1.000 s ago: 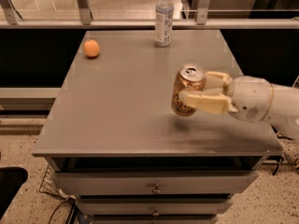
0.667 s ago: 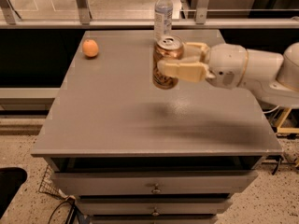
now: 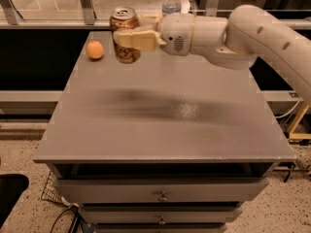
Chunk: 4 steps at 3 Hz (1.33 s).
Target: Move orange can near orange
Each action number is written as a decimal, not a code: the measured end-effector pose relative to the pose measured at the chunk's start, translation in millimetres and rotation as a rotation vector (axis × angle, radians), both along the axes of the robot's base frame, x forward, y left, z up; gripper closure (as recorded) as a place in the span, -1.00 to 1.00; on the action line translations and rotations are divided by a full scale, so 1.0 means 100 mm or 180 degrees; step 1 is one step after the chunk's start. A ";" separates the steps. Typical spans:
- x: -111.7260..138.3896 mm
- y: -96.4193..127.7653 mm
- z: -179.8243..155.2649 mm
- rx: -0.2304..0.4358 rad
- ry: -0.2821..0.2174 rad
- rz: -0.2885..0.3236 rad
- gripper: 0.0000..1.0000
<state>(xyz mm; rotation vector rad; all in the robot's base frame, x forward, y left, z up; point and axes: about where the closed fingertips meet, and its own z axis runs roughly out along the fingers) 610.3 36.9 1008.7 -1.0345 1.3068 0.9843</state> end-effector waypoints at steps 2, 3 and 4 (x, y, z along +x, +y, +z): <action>0.81 0.63 -0.40 0.0072 0.0115 0.0143 1.00; 1.14 0.67 -0.71 0.0037 0.0195 0.0146 1.00; 1.39 0.44 -0.93 -0.0080 0.0252 0.0002 1.00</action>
Offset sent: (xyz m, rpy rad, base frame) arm 0.1366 0.0803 -0.0845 0.0342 0.0831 0.0449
